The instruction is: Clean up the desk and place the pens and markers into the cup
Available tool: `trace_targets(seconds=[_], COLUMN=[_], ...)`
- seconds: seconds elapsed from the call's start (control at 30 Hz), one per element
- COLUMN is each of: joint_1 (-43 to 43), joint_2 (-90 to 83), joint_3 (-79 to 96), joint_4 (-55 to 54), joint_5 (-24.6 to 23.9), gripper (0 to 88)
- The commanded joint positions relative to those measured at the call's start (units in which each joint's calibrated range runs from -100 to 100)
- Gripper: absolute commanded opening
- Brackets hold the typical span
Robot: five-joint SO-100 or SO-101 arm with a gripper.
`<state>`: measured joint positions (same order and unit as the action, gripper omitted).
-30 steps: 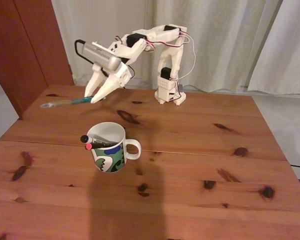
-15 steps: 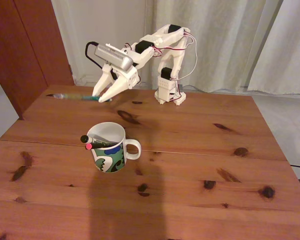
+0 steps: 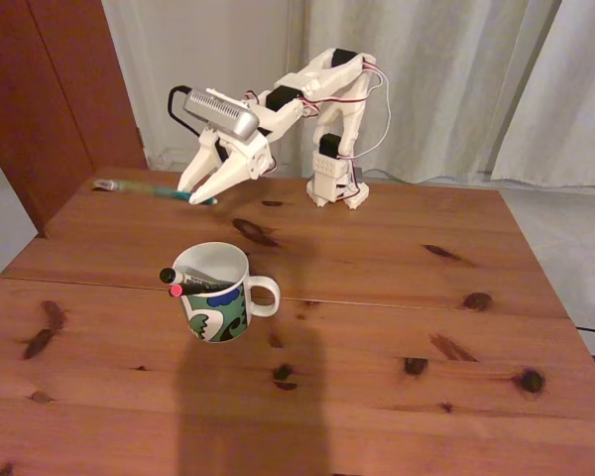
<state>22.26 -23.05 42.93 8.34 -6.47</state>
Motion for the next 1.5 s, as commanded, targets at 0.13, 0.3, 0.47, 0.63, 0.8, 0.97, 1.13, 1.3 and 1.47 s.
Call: trace_targets(seconds=[0.13, 0.3, 0.47, 0.63, 0.8, 0.97, 1.13, 1.3, 1.47], joint_1=[-0.10, 0.06, 0.14, 0.14, 0.14, 0.22, -0.02, -0.34, -1.63], joint_2=[1.08, 2.57, 3.98, 5.72, 6.79, 6.54, 6.38, 6.87, 7.04], joint_3=[1.25, 1.25, 1.25, 1.34, 2.25, 9.19, 12.98, 12.25, 10.18], joint_4=[-9.15, -10.10, -10.19, -13.97, -16.90, -27.22, -31.43, -31.86, -31.86], joint_5=[-0.65, -0.71, -0.50, -0.71, -0.71, -0.50, -0.50, -0.71, -0.76], gripper=[0.8, 0.8, 0.8, 0.8, 0.8, 0.8, 0.8, 0.8, 0.8])
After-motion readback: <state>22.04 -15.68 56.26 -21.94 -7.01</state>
